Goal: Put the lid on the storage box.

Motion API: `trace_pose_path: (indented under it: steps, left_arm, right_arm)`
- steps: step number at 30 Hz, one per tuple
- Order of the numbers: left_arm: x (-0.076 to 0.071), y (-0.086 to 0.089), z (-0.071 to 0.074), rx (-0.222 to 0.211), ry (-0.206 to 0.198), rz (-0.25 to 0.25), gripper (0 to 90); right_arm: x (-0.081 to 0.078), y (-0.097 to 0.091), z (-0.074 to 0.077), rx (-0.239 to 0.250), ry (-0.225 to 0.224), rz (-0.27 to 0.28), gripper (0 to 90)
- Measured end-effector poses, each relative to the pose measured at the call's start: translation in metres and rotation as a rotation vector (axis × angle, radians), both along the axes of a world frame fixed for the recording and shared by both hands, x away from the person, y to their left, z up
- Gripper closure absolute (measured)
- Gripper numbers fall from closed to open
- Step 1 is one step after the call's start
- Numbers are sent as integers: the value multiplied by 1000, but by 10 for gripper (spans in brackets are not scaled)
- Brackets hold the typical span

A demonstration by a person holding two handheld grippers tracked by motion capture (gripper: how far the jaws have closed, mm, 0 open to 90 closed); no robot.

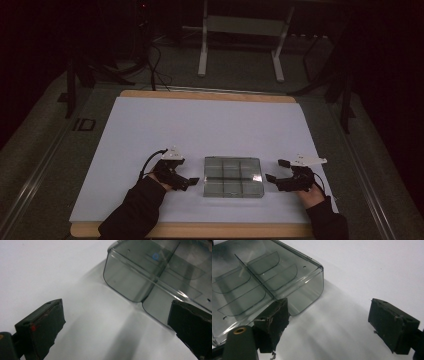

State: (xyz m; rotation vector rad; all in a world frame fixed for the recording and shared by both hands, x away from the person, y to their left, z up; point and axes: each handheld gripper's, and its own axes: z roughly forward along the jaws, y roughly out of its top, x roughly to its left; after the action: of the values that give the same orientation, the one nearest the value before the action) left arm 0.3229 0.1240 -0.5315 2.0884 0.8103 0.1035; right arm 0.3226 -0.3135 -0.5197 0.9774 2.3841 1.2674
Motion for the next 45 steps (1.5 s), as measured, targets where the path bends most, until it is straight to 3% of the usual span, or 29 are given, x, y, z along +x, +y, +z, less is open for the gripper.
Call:
trace_pose_path:
  steps: [11,28,37,45]
  left_arm:
    - [-12,12,0,39,2,1,25]
    - [-25,33,-4,37,9,41,25]
    - [-34,40,-5,71,-10,70,25]
    - [-42,47,-7,112,-24,132,25]
  right_arm:
    - [-9,-5,-7,-33,14,-10,166]
    - [-22,-22,-12,-36,8,-60,166]
    - [-32,-32,-13,-39,-6,-104,165]
    - [-37,-34,-13,-67,-33,-139,161]
